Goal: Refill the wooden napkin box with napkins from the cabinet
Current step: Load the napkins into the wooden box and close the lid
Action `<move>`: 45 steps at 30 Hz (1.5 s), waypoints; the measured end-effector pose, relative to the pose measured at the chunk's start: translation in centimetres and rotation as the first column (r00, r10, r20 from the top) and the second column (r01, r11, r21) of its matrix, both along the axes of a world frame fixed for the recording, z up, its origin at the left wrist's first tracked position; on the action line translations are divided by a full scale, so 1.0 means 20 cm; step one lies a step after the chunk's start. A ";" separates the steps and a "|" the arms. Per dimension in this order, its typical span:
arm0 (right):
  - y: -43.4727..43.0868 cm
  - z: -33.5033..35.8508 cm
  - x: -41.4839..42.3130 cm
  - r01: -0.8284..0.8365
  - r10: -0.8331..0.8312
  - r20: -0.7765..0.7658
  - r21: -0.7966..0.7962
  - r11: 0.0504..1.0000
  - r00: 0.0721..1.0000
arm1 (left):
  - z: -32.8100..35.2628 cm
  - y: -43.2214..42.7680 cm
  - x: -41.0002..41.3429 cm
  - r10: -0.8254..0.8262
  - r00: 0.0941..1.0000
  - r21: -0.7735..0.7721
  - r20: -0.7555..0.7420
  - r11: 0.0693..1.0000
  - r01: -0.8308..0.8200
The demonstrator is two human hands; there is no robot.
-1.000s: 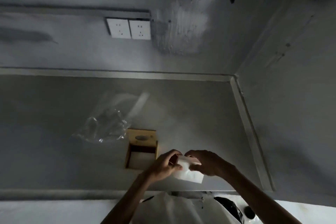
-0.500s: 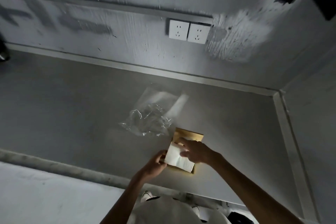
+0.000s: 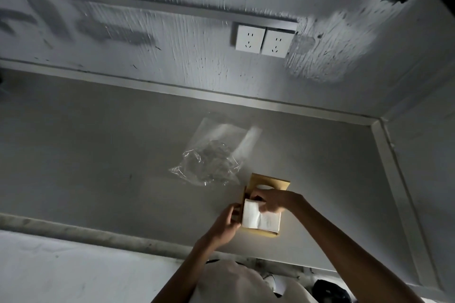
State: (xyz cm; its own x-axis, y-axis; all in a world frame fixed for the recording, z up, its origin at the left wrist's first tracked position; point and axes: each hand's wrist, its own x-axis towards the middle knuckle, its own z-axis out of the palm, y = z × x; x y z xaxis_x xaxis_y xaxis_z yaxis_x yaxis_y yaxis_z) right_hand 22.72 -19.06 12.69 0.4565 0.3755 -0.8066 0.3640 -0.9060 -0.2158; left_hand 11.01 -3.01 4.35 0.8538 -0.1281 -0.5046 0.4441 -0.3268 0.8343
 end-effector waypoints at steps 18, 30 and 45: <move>0.06 -0.15 -0.01 0.070 -0.075 -0.061 -0.094 0.993 0.995 | 0.01 -0.02 -0.03 0.019 0.999 0.082 0.026 0.996 -0.021; 0.08 -0.20 -0.08 0.098 -0.100 -0.017 -0.073 0.992 0.995 | 0.04 -0.06 -0.05 0.019 0.999 0.157 0.044 0.987 -0.026; -0.19 -0.18 -0.48 0.363 -0.598 0.465 0.501 0.786 0.653 | 0.18 -0.17 0.03 -0.410 0.906 0.750 0.100 0.629 0.202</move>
